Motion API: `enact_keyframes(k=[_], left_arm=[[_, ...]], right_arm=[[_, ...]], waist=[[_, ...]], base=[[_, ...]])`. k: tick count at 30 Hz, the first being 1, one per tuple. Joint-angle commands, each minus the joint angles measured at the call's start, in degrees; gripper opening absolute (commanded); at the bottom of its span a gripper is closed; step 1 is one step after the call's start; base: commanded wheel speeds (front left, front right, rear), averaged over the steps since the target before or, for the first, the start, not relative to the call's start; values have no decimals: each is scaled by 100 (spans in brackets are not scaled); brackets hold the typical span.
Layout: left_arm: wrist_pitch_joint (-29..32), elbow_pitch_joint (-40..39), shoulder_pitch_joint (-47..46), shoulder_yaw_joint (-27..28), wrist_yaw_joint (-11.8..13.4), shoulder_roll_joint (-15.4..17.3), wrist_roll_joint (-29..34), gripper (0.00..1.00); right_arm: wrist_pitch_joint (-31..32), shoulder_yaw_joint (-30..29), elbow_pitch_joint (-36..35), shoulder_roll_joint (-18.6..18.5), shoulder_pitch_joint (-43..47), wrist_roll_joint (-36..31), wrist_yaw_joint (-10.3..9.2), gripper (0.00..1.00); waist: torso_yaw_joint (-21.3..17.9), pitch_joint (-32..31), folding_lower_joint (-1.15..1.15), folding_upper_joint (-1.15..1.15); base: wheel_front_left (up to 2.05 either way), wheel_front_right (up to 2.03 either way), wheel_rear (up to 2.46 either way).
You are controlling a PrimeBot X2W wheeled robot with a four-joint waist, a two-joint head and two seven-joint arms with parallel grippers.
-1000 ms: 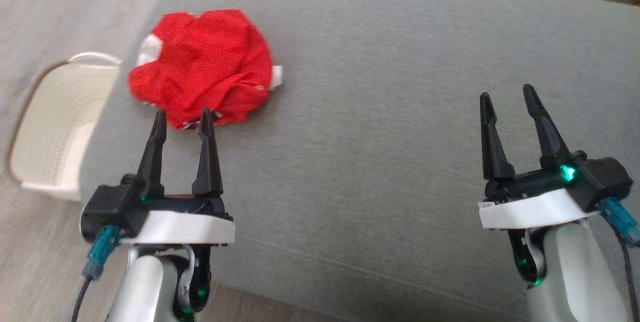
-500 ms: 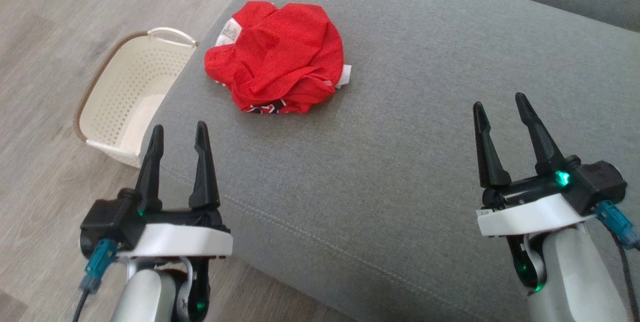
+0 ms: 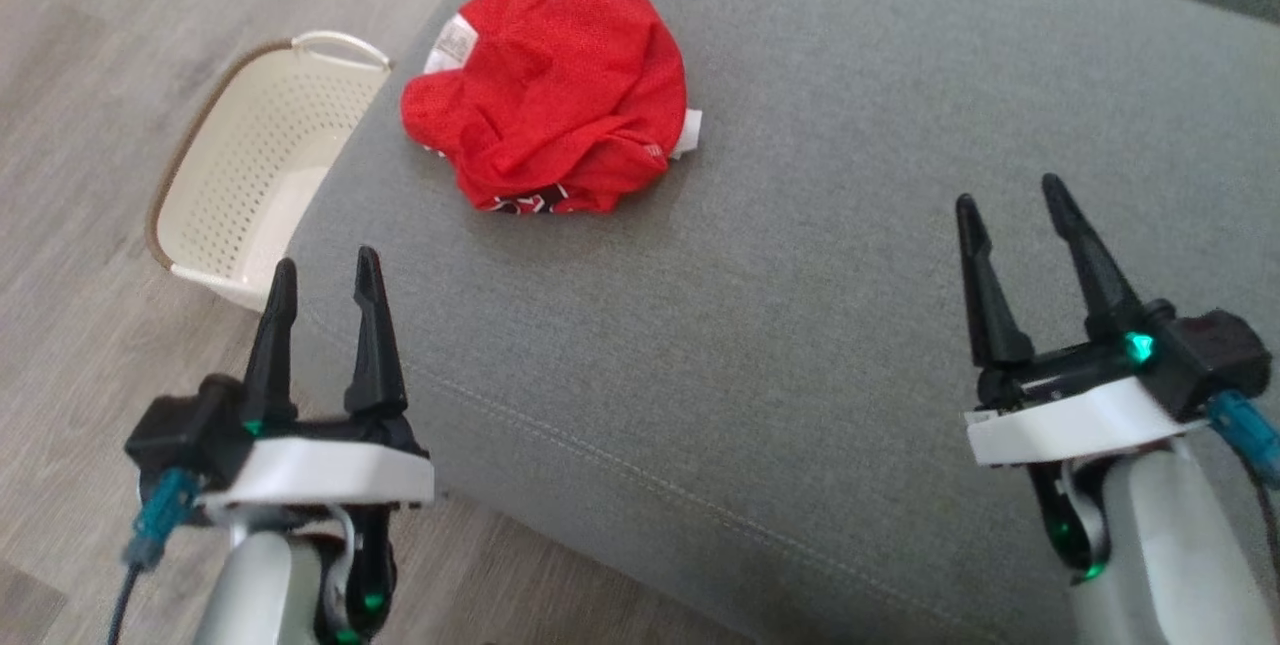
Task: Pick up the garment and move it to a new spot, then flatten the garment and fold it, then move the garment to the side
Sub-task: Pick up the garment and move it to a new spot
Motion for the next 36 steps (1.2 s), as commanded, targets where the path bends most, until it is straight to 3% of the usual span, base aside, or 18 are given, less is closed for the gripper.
enact_keyframes(k=[1, 5, 12, 20, 29, 30, 31, 36], left_arm=[[-29, -75, -402, 249, -76, 32, -8, 100], [-29, 552, -921, 499, -324, 69, 115, 100], [358, 2169, -2275, 690, -752, 309, -292, 100], [951, 3686, -3744, 638, -1017, 731, -476, 100], [1384, 4954, -4683, 402, -1105, 1071, -382, 100], [1394, 5068, -4761, 388, -1117, 1076, -401, 42], [1365, 5162, -4826, 382, -1129, 1084, -425, 0], [725, 5355, -5049, 487, -1154, 1195, -537, 0]], right_arm=[[38, 76, -264, -70, -34, -18, 36, 100], [198, 20, -556, -123, -105, -38, 36, 100], [494, -105, -1195, -355, -255, -133, 36, 100], [715, -189, -1745, -513, -413, -175, 36, 100], [734, -211, -1898, -505, -514, -222, 36, 100], [722, -227, -1892, -500, -520, -226, 36, 100], [707, -238, -1882, -491, -525, -229, 36, 100], [606, -255, -1744, -411, -529, -239, 36, 100]], waist=[[-104, 174, 0, 0], [-328, 551, 0, 0], [-680, 1234, 0, 0], [-1019, 1775, 0, 0], [-1275, 2076, 0, 0], [-1294, 2090, 0, 0], [-1313, 2098, 0, 0], [-1380, 2014, 0, 0]], base=[[0, 0, 0], [0, 0, 0], [0, 0, 0], [0, 0, 0], [0, 0, 0], [0, 0, 0], [0, 0, 0], [0, 0, 0]])
